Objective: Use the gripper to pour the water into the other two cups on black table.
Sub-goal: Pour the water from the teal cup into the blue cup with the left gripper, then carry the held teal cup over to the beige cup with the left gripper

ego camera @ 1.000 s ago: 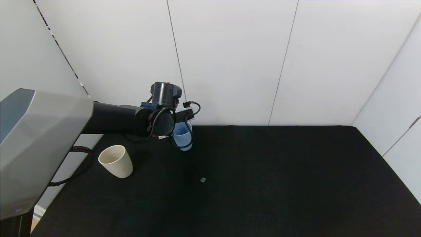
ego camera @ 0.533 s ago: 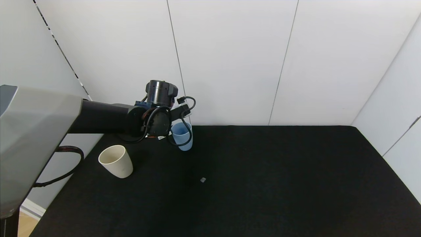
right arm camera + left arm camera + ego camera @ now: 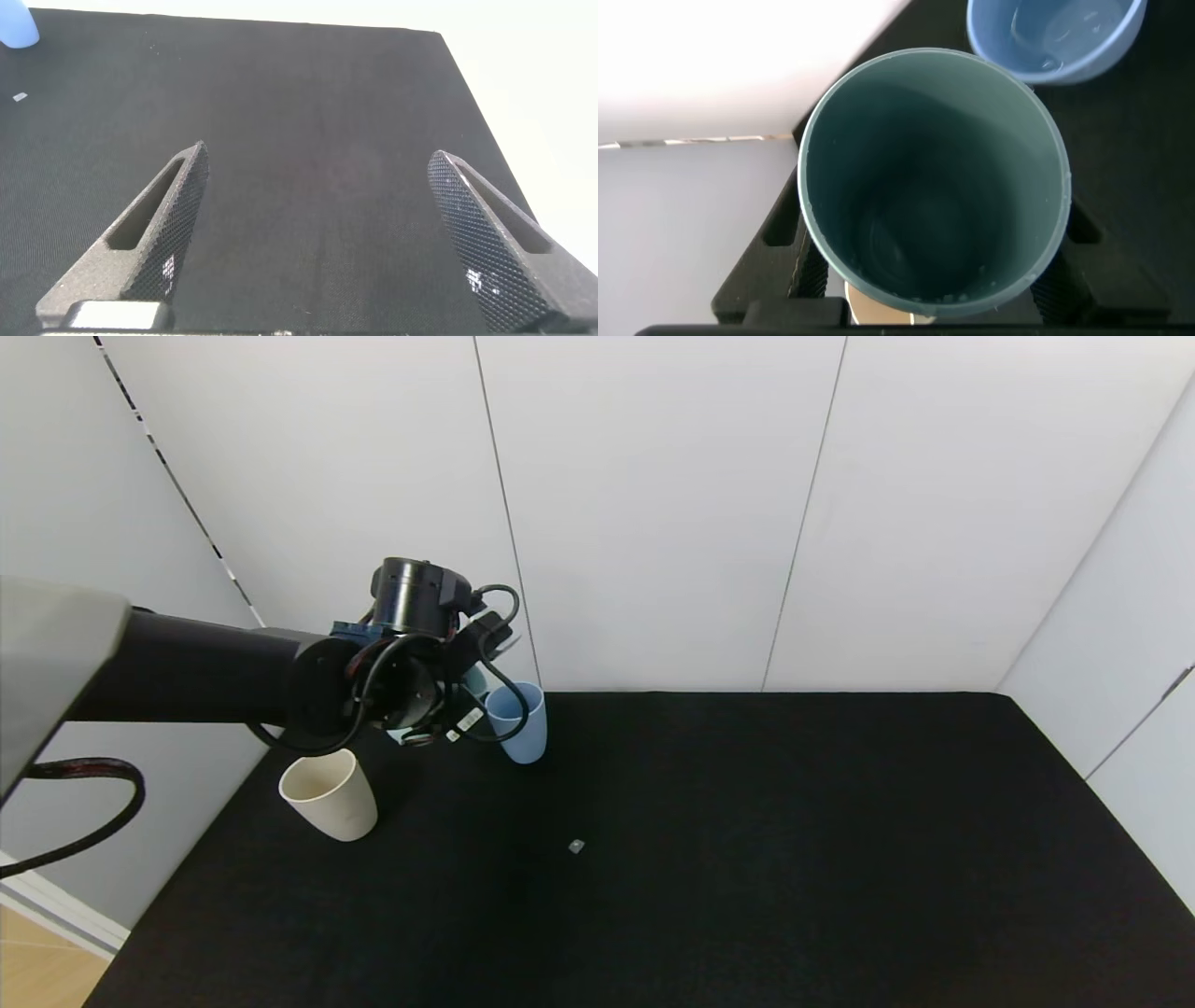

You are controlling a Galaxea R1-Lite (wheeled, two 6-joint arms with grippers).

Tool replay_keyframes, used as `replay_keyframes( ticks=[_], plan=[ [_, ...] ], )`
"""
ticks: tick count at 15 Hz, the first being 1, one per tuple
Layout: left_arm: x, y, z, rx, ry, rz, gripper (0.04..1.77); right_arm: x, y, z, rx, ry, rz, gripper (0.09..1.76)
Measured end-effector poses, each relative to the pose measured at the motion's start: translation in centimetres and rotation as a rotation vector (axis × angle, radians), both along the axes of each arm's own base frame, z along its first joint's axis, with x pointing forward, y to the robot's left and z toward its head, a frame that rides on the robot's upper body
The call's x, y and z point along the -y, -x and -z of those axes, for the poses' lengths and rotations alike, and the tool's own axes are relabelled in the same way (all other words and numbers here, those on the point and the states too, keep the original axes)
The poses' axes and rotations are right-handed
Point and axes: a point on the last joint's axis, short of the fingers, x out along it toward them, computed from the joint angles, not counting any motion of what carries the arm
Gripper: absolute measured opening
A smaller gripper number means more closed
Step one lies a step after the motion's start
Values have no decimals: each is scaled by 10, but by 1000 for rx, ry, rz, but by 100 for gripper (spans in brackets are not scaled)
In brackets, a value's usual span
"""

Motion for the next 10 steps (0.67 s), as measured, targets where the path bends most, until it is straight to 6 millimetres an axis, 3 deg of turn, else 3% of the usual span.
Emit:
replay_keyframes(
  ticks=[10],
  plan=[
    [-114,74,-41,17,199,-86,117,0,0,0,0,0,0,171]
  ],
)
